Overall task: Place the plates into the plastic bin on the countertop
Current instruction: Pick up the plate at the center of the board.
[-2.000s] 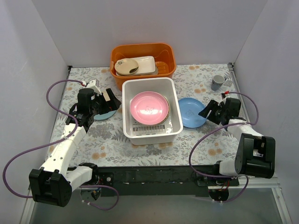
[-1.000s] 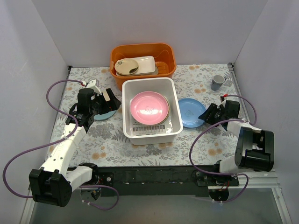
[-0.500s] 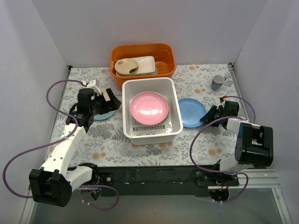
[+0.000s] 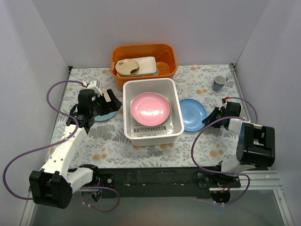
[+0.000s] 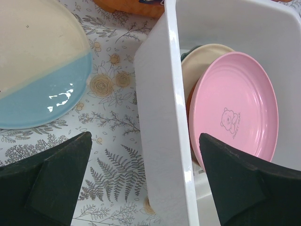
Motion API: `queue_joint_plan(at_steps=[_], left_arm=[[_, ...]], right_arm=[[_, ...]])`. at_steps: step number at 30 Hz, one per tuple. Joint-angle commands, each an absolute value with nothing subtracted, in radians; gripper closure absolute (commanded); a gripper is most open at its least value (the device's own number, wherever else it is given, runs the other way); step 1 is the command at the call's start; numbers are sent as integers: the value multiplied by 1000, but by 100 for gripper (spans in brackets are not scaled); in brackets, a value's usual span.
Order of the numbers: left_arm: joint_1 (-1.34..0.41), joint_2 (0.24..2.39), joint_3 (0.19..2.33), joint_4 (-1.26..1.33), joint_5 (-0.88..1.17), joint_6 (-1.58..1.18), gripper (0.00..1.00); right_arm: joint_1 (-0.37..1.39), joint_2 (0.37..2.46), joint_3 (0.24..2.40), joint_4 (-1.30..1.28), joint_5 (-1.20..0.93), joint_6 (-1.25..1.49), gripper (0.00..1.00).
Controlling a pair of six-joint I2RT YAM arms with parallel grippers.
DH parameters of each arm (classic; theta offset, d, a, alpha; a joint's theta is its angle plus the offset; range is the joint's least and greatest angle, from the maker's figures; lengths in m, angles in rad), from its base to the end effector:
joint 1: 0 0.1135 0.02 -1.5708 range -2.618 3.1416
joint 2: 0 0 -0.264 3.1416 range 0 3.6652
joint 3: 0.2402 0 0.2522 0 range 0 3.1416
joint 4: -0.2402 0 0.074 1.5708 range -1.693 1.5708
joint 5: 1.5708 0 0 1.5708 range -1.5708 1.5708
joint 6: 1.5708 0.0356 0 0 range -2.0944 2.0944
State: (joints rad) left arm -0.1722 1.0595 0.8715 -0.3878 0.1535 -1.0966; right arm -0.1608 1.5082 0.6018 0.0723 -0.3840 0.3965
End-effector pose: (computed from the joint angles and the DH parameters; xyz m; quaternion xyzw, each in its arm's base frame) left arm 0.2299 -0.0455 0.2974 -0.3580 0.8006 -0.3363 0.3433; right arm 0.2723 -0.0307 0.1419 0.1858 0.8994 0.2183 0.3301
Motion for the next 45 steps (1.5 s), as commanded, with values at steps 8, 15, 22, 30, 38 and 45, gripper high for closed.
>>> queue_joint_plan(at_steps=[8, 15, 22, 30, 38, 45], left_arm=[[-167, 1054, 868, -379, 160, -1088, 2], [-169, 1052, 870, -379, 161, -1086, 2], [-167, 1051, 867, -380, 161, -1085, 2], [-169, 1054, 867, -380, 158, -1086, 2], [-169, 1054, 864, -376, 167, -1089, 2], [-169, 1065, 864, -376, 176, -1088, 2]], right_arm=[[-160, 1486, 630, 49, -339, 382, 99], [-169, 1413, 614, 44, -288, 397, 99], [-195, 1348, 589, 49, -276, 420, 99], [-221, 1163, 600, -4, -223, 431, 99], [-258, 1014, 620, -84, -181, 423, 99], [-272, 985, 637, -101, -192, 429, 99]])
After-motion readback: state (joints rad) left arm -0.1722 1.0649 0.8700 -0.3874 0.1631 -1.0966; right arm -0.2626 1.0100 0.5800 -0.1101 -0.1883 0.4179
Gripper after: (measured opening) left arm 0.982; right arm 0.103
